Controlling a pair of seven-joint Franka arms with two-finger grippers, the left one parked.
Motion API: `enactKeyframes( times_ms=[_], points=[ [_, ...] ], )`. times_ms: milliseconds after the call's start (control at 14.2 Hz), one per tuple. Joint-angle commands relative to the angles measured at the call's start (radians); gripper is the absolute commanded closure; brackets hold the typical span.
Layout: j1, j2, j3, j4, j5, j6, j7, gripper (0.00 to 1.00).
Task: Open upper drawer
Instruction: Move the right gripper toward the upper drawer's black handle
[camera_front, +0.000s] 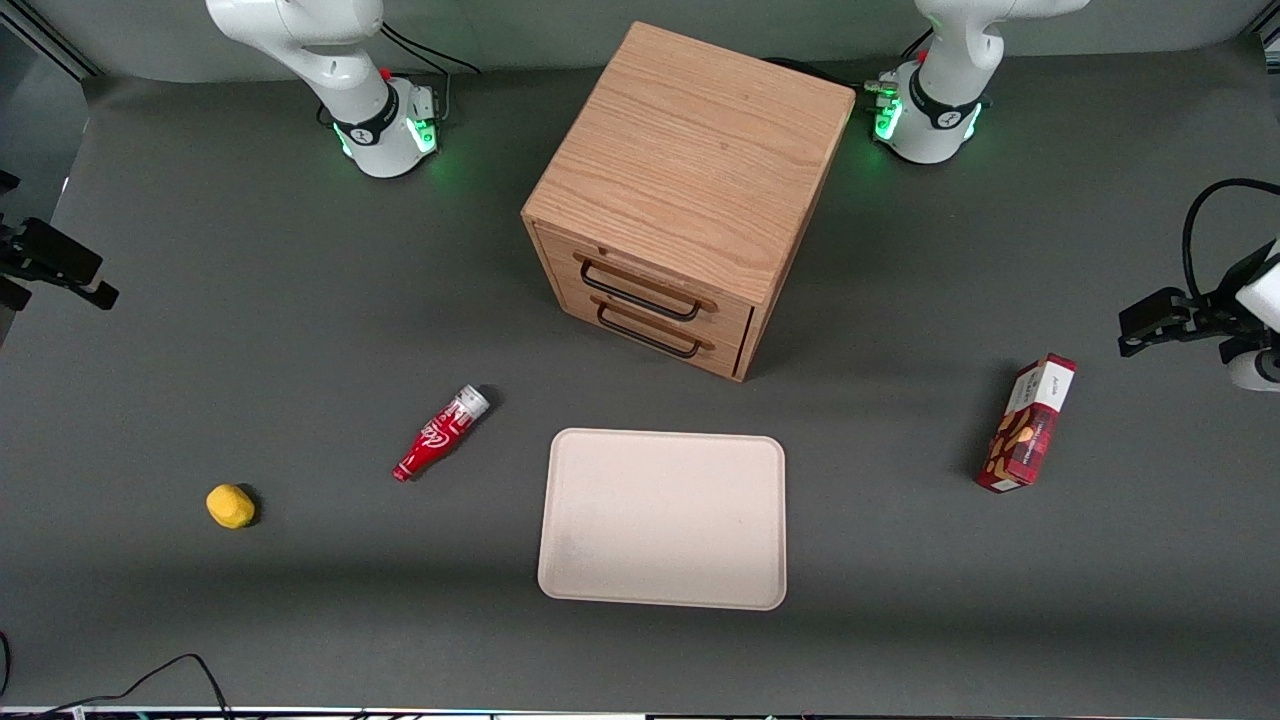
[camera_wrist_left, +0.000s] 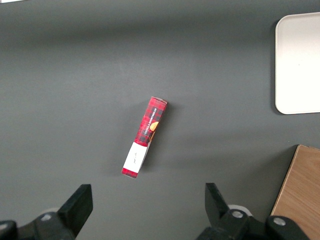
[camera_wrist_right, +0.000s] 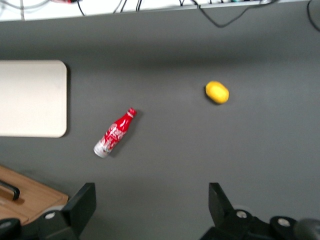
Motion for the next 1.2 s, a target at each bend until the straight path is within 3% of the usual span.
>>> enactKeyframes(
  times_ms=[0, 282, 424, 565, 988, 1129],
  points=[
    [0.010, 0.021, -0.002, 0.019, -0.019, -0.030, 0.015, 0.00],
    [0.021, 0.041, 0.040, 0.045, -0.044, -0.038, 0.003, 0.00],
    [0.044, 0.051, 0.072, 0.051, -0.059, -0.038, -0.088, 0.00],
    [0.107, 0.061, 0.081, 0.065, -0.067, -0.039, -0.251, 0.00],
    [0.392, 0.199, 0.112, 0.174, -0.065, -0.027, -0.216, 0.00],
    [0.427, 0.256, 0.130, 0.186, 0.003, -0.027, -0.218, 0.00]
  ],
)
